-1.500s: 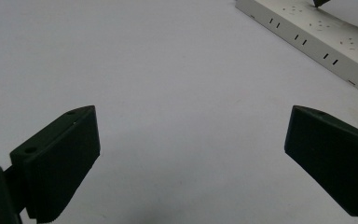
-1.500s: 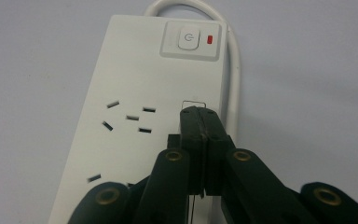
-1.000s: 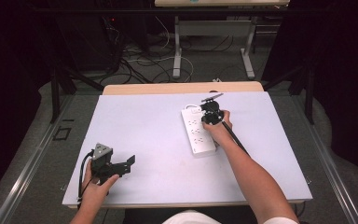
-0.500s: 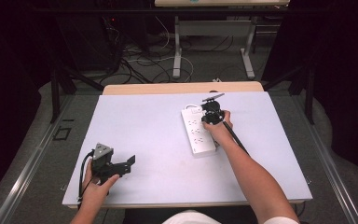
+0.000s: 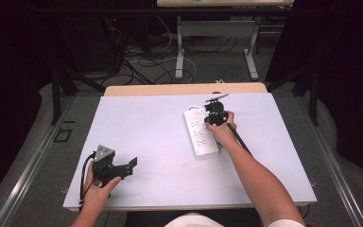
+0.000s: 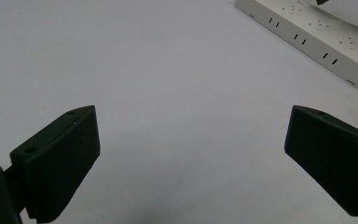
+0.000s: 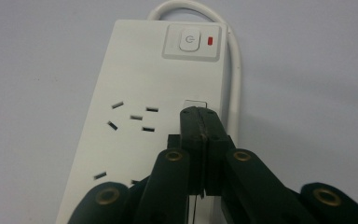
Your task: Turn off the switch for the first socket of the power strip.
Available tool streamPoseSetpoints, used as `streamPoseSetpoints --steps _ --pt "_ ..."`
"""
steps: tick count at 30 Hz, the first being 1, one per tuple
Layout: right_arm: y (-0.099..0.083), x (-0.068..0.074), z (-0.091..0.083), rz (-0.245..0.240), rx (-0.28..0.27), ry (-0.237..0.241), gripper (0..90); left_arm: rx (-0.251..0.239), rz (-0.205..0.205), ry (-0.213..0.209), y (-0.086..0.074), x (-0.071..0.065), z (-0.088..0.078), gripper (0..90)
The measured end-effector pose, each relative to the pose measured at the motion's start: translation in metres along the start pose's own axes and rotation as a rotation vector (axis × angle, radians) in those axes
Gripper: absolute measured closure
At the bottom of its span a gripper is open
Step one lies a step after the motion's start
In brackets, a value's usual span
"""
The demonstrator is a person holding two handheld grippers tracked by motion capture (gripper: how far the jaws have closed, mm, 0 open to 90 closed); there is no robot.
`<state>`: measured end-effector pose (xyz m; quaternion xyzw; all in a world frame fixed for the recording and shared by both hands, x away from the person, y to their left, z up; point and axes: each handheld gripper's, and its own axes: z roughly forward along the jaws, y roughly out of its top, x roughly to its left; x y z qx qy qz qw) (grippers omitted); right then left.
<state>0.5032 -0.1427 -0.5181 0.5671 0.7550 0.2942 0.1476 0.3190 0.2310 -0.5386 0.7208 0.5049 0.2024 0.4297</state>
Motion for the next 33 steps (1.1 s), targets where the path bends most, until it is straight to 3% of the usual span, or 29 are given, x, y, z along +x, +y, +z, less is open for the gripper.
streamPoseSetpoints --steps 1,3,14,17,26,27,31,33 --pt "0.0 0.001 -0.001 0.023 0.003 0.004 90.0 0.0 0.0 0.001 0.0 0.0 0.0 3.1" --pt "0.0 -0.001 -0.002 -0.002 -0.002 0.001 90.0 0.0 -0.001 0.001 0.0 0.0 0.0 3.1" --pt "0.001 -0.002 -0.005 -0.008 -0.012 0.01 90.0 0.005 -0.002 -0.004 0.0 0.001 0.0 3.1" --pt "0.001 0.0 -0.006 0.01 -0.014 0.015 90.0 0.006 -0.002 -0.002 0.0 0.001 -0.001 3.1" --pt "0.002 -0.002 -0.011 -0.015 -0.024 0.012 90.0 0.006 0.001 -0.001 0.0 0.001 -0.001 3.1" --pt "0.002 0.0 -0.011 0.005 -0.039 0.022 90.0 0.006 0.0 -0.001 0.0 0.001 -0.001 3.1" --pt "0.002 -0.001 -0.014 -0.017 -0.028 0.018 90.0 -0.002 0.0 0.002 0.0 0.0 0.0 3.1" --pt "0.002 0.0 -0.015 -0.002 -0.035 0.02 90.0 0.007 0.0 -0.002 0.0 0.001 -0.001 3.1"
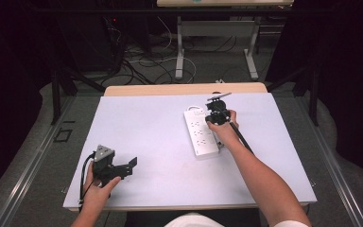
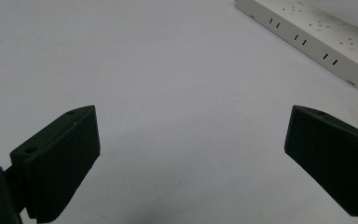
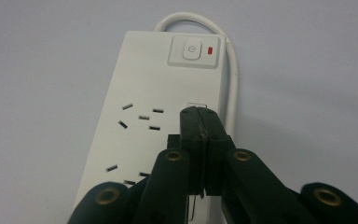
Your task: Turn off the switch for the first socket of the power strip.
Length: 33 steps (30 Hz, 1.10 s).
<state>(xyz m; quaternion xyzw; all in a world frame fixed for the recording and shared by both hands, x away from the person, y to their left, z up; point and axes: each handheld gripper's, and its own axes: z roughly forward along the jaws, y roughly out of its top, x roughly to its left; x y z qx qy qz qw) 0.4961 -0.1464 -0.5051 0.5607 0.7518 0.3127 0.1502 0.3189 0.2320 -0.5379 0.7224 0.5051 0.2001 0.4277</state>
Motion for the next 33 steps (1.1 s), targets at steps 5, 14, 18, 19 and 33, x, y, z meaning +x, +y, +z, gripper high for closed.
streamPoseSetpoints --steps 5,14,18,19,33 --pt "-0.001 0.0 -0.003 -0.021 -0.001 0.006 90.0 -0.001 0.001 0.0 0.0 0.0 0.0 3.1" --pt "-0.001 0.004 -0.01 -0.027 -0.008 0.024 90.0 -0.005 0.0 0.004 0.0 0.0 0.0 3.1" --pt "-0.002 0.006 -0.012 -0.043 -0.012 0.021 90.0 -0.013 -0.001 0.006 0.0 0.0 0.001 3.2" --pt "-0.002 0.006 -0.012 -0.045 -0.013 0.024 90.0 -0.011 0.0 0.006 0.0 0.0 0.0 3.1" --pt "-0.006 0.017 -0.025 -0.081 -0.039 0.059 90.0 -0.013 -0.001 0.008 -0.001 0.0 0.0 3.2"
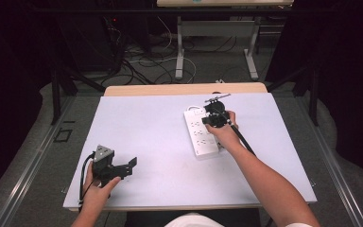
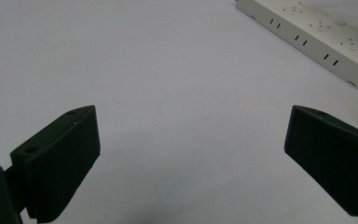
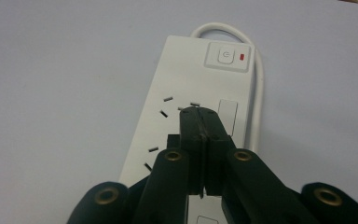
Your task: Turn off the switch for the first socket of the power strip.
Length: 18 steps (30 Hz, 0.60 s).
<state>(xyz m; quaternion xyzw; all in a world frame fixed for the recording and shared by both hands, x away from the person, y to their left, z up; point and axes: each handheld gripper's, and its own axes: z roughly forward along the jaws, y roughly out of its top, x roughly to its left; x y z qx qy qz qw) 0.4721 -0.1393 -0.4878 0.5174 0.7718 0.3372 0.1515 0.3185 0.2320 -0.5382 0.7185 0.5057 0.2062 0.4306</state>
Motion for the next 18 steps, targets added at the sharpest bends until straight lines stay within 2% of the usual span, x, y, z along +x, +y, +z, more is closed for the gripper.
streamPoseSetpoints --steps 18 --pt "-0.006 0.013 -0.02 -0.045 -0.015 0.058 89.4 0.0 -0.001 0.0 0.0 0.0 0.0 3.2"
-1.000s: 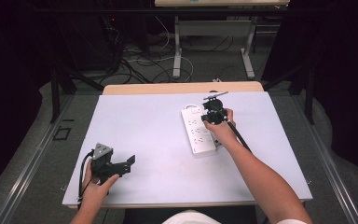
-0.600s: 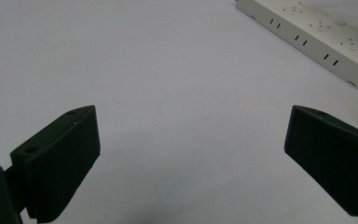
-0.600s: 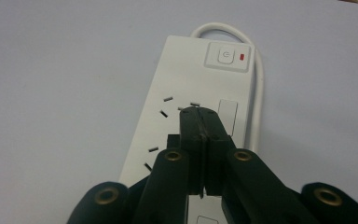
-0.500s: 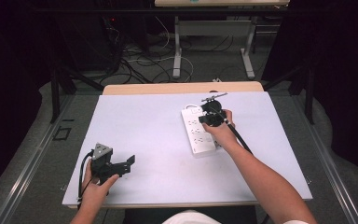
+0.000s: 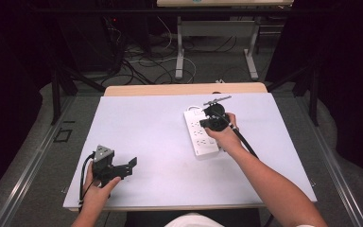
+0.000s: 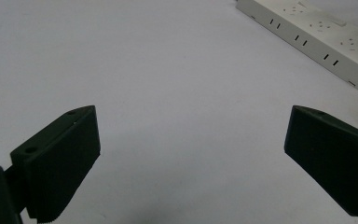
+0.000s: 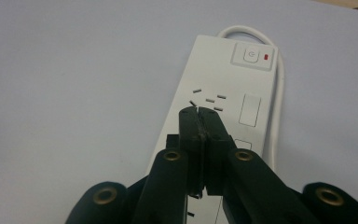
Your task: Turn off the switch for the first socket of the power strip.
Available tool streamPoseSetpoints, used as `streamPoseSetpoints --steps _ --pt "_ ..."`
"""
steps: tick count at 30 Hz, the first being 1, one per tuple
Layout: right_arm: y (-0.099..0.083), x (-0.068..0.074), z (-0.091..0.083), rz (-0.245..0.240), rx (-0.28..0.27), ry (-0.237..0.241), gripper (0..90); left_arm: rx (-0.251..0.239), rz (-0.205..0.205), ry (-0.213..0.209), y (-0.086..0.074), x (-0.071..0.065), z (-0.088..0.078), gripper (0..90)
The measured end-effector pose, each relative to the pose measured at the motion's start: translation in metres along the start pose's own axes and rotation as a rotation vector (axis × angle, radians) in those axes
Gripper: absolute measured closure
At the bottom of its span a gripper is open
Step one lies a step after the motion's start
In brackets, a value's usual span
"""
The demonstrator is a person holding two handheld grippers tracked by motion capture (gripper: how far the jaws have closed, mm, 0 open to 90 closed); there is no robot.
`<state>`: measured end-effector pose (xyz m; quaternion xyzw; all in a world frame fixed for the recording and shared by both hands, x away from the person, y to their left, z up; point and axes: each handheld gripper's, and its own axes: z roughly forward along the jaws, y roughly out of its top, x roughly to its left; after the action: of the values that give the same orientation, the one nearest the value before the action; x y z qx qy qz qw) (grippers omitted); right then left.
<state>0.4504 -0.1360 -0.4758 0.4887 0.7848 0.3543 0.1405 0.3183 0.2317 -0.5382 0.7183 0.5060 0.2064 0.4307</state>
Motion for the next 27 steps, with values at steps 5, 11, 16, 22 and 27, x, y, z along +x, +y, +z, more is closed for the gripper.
streamPoseSetpoints --steps 5,11,16,22,27 --pt "-0.001 0.003 -0.004 -0.009 0.0 0.011 89.3 -0.001 -0.003 0.0 0.0 0.0 0.0 3.2" --pt "-0.003 0.006 -0.01 -0.022 -0.005 0.027 88.9 0.006 -0.004 0.0 0.001 0.0 0.002 3.2" --pt "-0.005 0.009 -0.017 -0.051 -0.012 0.045 87.7 0.002 -0.009 -0.002 0.001 -0.003 0.004 3.2" --pt "-0.01 0.015 -0.026 -0.073 -0.024 0.059 84.9 0.011 -0.003 -0.007 0.002 -0.004 0.004 3.2" --pt "-0.014 0.016 -0.03 -0.091 -0.036 0.059 78.9 0.014 -0.002 -0.006 0.001 -0.004 0.004 3.2"
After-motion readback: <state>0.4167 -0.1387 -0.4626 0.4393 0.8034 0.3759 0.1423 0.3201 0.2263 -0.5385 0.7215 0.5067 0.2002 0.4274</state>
